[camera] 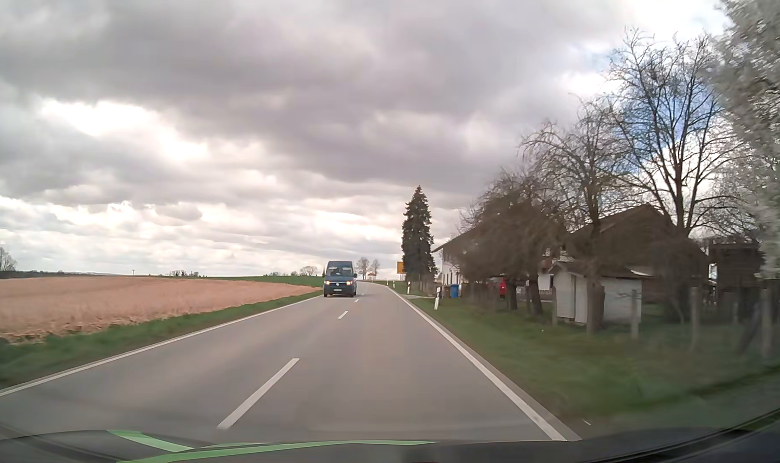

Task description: Follow the waypoints while adhering to traffic rules and regulations

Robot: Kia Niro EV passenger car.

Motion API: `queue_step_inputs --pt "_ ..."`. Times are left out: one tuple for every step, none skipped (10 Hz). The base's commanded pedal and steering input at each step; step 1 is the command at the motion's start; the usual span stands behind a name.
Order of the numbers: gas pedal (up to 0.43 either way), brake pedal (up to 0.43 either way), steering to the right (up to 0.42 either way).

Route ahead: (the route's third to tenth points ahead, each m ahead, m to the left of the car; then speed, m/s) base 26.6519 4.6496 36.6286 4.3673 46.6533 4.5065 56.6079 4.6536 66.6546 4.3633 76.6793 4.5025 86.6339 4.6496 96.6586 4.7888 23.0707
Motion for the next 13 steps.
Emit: queue_step_inputs --pt "0.311 0.000 -0.002" --pt "0.311 0.000 -0.002" --pt "0.311 0.000 -0.003" --pt "0.311 0.000 -0.002" --pt "0.311 0.000 -0.002" --pt "0.311 0.000 -0.003" --pt "0.311 0.000 -0.002" --pt "0.299 0.000 -0.002" --pt "0.299 0.000 -0.003" --pt "0.299 0.000 -0.002" --pt "0.299 0.000 -0.003" --pt "0.299 0.000 -0.003" --pt "0.299 0.000 -0.003"
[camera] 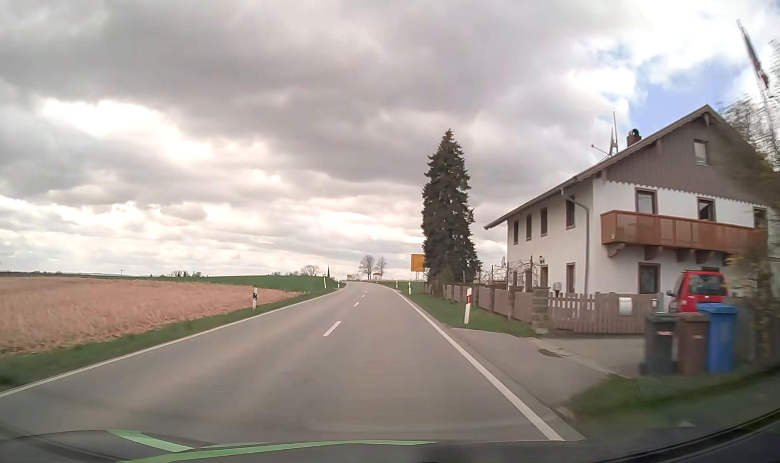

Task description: Follow the waypoints while adhering to traffic rules and regulations

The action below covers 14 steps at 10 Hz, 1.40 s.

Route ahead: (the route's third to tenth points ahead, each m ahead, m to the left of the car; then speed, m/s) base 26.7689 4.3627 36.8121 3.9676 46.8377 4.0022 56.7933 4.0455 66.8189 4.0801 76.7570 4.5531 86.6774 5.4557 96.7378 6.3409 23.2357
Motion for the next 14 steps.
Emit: queue_step_inputs --pt "0.299 0.000 -0.003" --pt "0.299 0.000 -0.002" --pt "0.299 0.000 -0.002" --pt "0.299 0.000 -0.003" --pt "0.299 0.000 -0.003" --pt "0.299 0.000 -0.003" --pt "0.299 0.000 -0.002" --pt "0.299 0.000 -0.003" --pt "0.299 0.000 -0.002" --pt "0.299 0.000 -0.003" --pt "0.299 0.000 -0.002" --pt "0.299 0.000 -0.003" --pt "0.299 0.000 -0.002" --pt "0.287 0.000 -0.003"
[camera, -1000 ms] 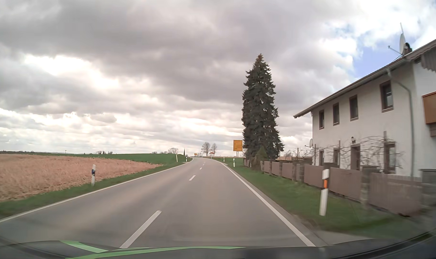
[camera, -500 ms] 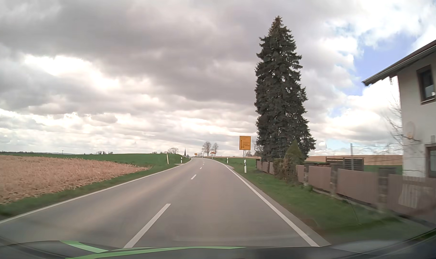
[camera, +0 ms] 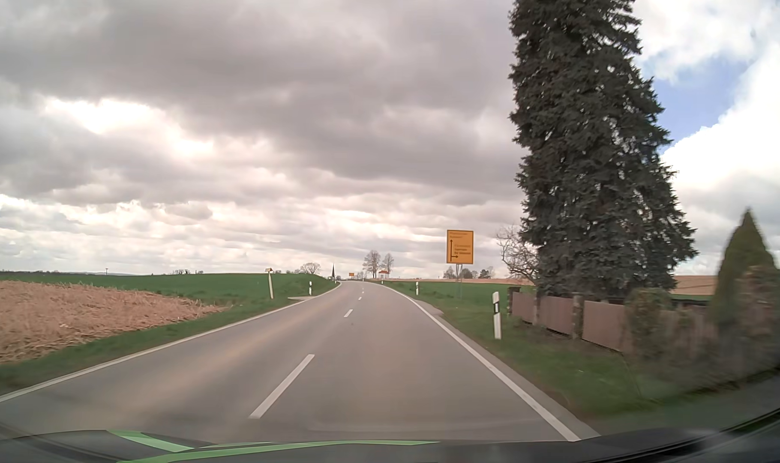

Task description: Follow the waypoints while adhering to traffic rules and regulations

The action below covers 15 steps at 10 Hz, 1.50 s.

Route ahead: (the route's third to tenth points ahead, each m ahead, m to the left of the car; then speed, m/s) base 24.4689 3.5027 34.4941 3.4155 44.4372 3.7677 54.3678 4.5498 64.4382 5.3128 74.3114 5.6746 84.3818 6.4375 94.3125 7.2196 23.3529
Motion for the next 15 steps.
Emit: queue_step_inputs --pt "0.260 0.000 -0.002" --pt "0.209 0.000 -0.003" --pt "0.169 0.000 -0.002" --pt "0.130 0.000 -0.003" --pt "0.110 0.000 -0.002" --pt "0.110 0.000 -0.002" --pt "0.110 0.000 -0.002" --pt "0.110 0.000 -0.002" --pt "0.110 0.000 -0.001" --pt "0.110 0.000 -0.002" --pt "0.110 0.000 -0.001" --pt "0.110 0.000 -0.002" --pt "0.110 0.000 -0.001" --pt "0.110 0.000 -0.001" --pt "0.110 0.000 -0.001"
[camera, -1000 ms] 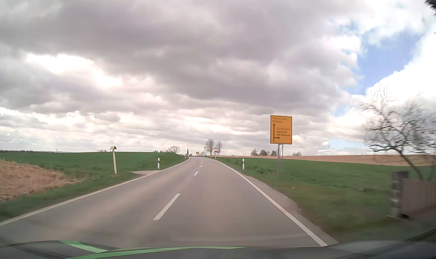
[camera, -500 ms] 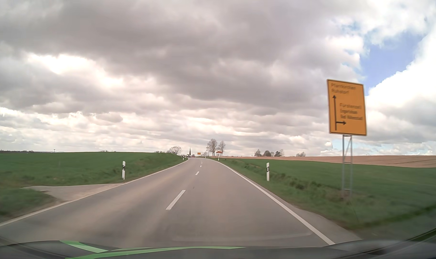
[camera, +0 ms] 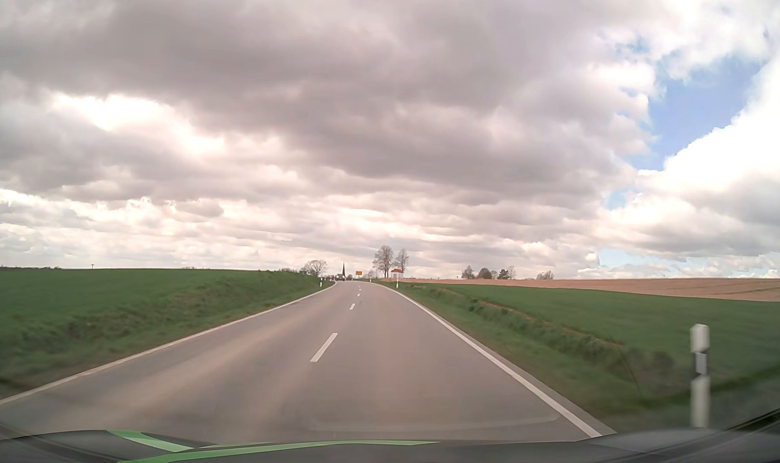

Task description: Follow the waypoints while adhering to traffic rules and regulations

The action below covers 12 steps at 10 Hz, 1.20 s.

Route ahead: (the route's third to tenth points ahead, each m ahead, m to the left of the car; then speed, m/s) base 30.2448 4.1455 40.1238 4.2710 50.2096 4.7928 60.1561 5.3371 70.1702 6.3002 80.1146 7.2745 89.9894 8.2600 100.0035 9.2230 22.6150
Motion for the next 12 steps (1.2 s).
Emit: queue_step_inputs --pt "0.110 0.000 -0.002" --pt "0.047 0.000 -0.002" --pt "0.000 0.000 -0.002" --pt "0.000 0.000 -0.002" --pt "0.000 0.000 -0.002" --pt "0.000 0.000 -0.001" --pt "0.000 0.000 -0.002" --pt "0.000 0.000 -0.001" --pt "0.000 0.000 0.000" --pt "0.000 0.000 0.000" --pt "0.000 0.000 0.000" --pt "0.000 0.000 0.000"
